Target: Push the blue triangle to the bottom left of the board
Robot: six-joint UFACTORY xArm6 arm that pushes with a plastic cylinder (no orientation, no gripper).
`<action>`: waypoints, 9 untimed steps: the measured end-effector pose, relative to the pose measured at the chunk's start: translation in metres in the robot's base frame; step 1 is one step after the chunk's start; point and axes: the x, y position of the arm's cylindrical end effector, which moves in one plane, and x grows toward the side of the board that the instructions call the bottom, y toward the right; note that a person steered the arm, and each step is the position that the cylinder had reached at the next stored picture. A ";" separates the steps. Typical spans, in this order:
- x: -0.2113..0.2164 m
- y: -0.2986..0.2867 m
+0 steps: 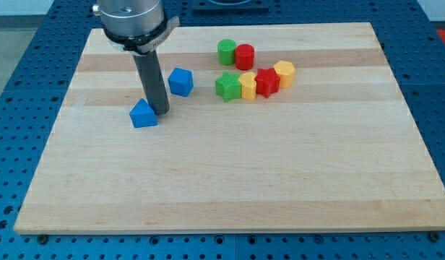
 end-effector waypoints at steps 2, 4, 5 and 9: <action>0.010 -0.066; 0.016 -0.096; -0.021 -0.080; 0.071 -0.071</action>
